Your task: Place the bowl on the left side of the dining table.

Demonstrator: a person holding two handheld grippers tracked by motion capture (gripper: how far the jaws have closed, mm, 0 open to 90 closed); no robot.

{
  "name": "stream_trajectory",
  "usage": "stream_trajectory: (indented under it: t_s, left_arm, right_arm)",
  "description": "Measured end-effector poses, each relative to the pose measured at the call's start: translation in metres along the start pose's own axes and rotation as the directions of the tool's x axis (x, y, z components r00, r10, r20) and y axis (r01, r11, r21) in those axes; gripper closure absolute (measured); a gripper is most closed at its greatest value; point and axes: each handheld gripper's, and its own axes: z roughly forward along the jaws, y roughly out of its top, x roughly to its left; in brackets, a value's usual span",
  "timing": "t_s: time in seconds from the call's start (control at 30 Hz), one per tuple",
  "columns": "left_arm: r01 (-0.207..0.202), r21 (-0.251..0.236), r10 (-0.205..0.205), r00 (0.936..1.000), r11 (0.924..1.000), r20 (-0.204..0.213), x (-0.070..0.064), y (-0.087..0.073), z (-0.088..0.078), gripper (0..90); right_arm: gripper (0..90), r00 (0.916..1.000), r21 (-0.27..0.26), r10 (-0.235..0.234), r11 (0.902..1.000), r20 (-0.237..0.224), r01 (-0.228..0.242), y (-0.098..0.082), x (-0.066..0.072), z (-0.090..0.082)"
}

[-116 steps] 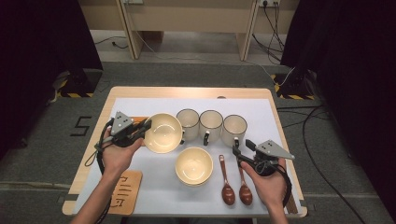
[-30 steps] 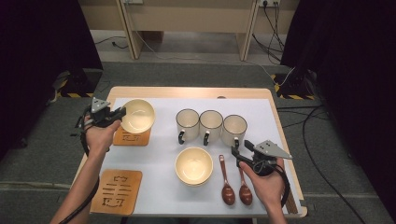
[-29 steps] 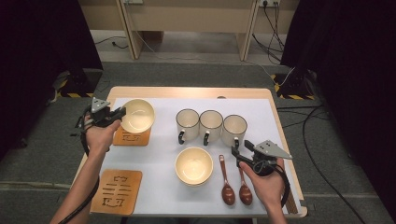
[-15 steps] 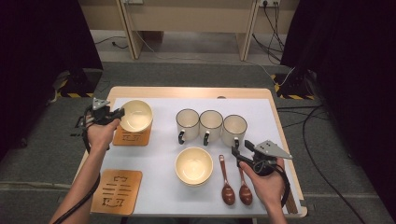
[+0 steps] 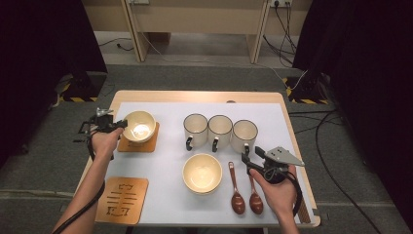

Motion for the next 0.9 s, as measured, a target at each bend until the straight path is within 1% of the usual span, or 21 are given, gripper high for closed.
stream_trajectory:
  t_s: [0.23,0.3,0.33,0.43,0.47,0.5,0.53,0.6,0.63,0.7,0.73,0.77,0.8,0.83,0.87,0.9]
  left_arm:
    - [0.024,0.027,-0.024,0.9997,0.9993,-0.007,0.006,-0.007,0.007,82.6]
    - [0.026,0.031,-0.025,0.9996,0.9992,-0.014,0.007,-0.009,0.008,82.6]
    - [0.044,0.029,-0.043,0.999,0.9986,-0.012,0.008,-0.01,0.009,82.7]
    - [0.05,0.033,-0.05,0.9987,0.9982,-0.01,0.01,-0.01,0.01,82.7]
    - [0.05,0.033,-0.05,0.9987,0.9982,-0.01,0.01,-0.01,0.01,82.6]
    - [0.045,0.026,-0.045,0.9986,0.9986,-0.029,0.011,-0.01,0.012,82.5]
    - [0.045,0.026,-0.045,0.9986,0.9986,-0.029,0.011,-0.01,0.012,82.4]
    - [0.042,0.031,-0.041,0.9981,0.9986,-0.047,0.013,-0.013,0.017,82.0]
    - [0.04,0.026,-0.039,0.9983,0.9989,-0.043,0.014,-0.013,0.018,81.8]
    - [0.029,0.034,-0.027,0.9988,0.999,-0.04,0.015,-0.012,0.018,81.6]
    - [0.029,0.034,-0.027,0.9988,0.999,-0.04,0.015,-0.012,0.018,81.2]
    - [0.023,0.033,-0.022,0.999,0.9992,-0.039,0.015,-0.012,0.018,78.9]
    - [0.039,0.02,-0.039,0.9986,0.999,-0.036,0.016,-0.011,0.017,75.5]
    - [0.039,0.02,-0.039,0.9986,0.999,-0.036,0.016,-0.011,0.017,71.0]
    - [0.043,0.004,-0.043,0.9984,0.9991,-0.035,0.016,-0.01,0.016,65.4]
    - [0.043,0.004,-0.043,0.9984,0.9991,-0.035,0.016,-0.01,0.016,61.5]
  right_arm:
    - [43.5,1.0,0.0,-0.001,1.0,-0.001,0.001,0.0,0.0,0.0]
    - [43.4,1.0,-0.001,-0.001,1.0,0.0,0.001,0.0,0.0,0.0]
    - [43.4,1.0,-0.001,-0.003,1.0,0.0,0.003,0.0,0.0,0.0]
    - [43.4,1.0,-0.001,0.001,1.0,0.002,-0.001,0.0,0.0,0.0]
    - [43.4,1.0,-0.001,0.001,1.0,0.002,-0.001,0.0,0.0,0.0]
    - [43.4,1.0,-0.001,0.0,1.0,0.003,0.0,0.0,0.0,0.0]
    - [43.4,1.0,-0.001,-0.001,1.0,0.004,0.001,0.0,-0.001,0.0]
    - [43.5,0.9999,0.004,0.0,1.0,0.011,0.0,-0.001,-0.002,0.001]
    - [43.6,0.9999,0.009,-0.001,1.0,0.015,0.0,-0.002,-0.003,0.001]
    - [44.9,0.9995,0.023,-0.006,0.9997,0.031,0.005,-0.003,-0.007,0.001]
    - [45.6,0.9995,0.026,-0.001,0.9997,0.03,0.0,-0.004,-0.008,0.002]
    - [46.3,0.9994,0.032,0.004,0.9995,0.036,-0.005,-0.005,-0.009,0.002]
    - [46.8,0.9993,0.035,0.006,0.9994,0.037,-0.007,-0.005,-0.01,0.003]
    - [46.8,0.9993,0.035,0.006,0.9994,0.037,-0.007,-0.005,-0.01,0.003]
    - [47.8,0.9991,0.044,0.01,0.999,0.042,-0.012,-0.006,-0.01,0.004]
    - [47.8,0.9991,0.044,0.01,0.999,0.042,-0.012,-0.006,-0.01,0.004]
